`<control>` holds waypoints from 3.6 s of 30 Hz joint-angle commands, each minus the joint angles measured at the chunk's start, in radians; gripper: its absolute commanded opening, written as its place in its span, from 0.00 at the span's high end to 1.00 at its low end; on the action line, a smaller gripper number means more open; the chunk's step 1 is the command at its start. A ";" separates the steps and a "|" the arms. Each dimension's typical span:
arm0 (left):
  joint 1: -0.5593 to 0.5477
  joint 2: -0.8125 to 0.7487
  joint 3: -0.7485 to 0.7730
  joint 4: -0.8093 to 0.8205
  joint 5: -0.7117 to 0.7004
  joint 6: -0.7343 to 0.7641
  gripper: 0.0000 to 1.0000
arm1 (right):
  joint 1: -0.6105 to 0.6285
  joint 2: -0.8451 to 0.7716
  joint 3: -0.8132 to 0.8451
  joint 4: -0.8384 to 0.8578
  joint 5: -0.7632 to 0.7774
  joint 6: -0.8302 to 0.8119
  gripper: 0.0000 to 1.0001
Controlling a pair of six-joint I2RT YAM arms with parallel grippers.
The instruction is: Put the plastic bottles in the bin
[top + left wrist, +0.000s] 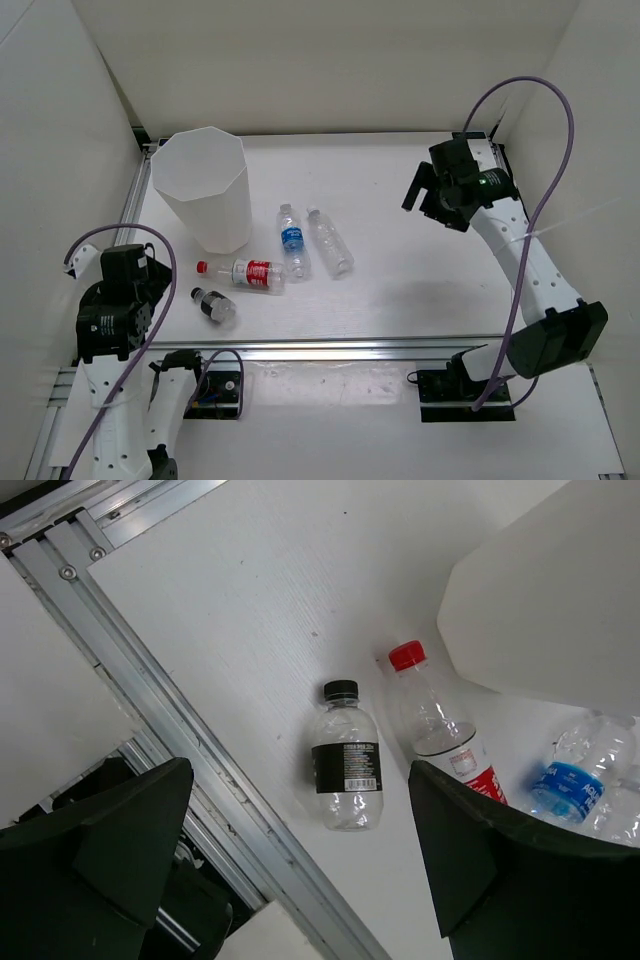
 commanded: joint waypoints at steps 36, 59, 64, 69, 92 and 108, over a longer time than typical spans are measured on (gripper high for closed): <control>-0.066 0.243 -0.007 0.018 0.002 0.127 0.00 | 0.178 1.019 0.588 0.153 -0.782 -0.217 0.04; -0.084 0.186 0.164 -0.018 0.207 0.245 0.00 | 0.270 0.737 1.023 0.778 -0.759 0.122 0.78; -0.095 0.186 0.174 -0.042 0.319 0.343 0.00 | 0.407 0.778 1.011 1.036 -0.543 0.076 0.84; -0.167 0.247 0.218 -0.051 0.293 0.343 0.00 | 0.477 0.901 1.066 1.174 -0.457 0.006 0.71; -0.210 0.228 0.228 -0.001 0.074 0.198 0.00 | 0.327 0.540 0.362 0.586 -0.438 -0.093 0.00; -0.210 0.205 0.142 0.113 -0.069 0.207 0.00 | 0.327 1.094 0.667 0.446 -0.655 -0.074 0.00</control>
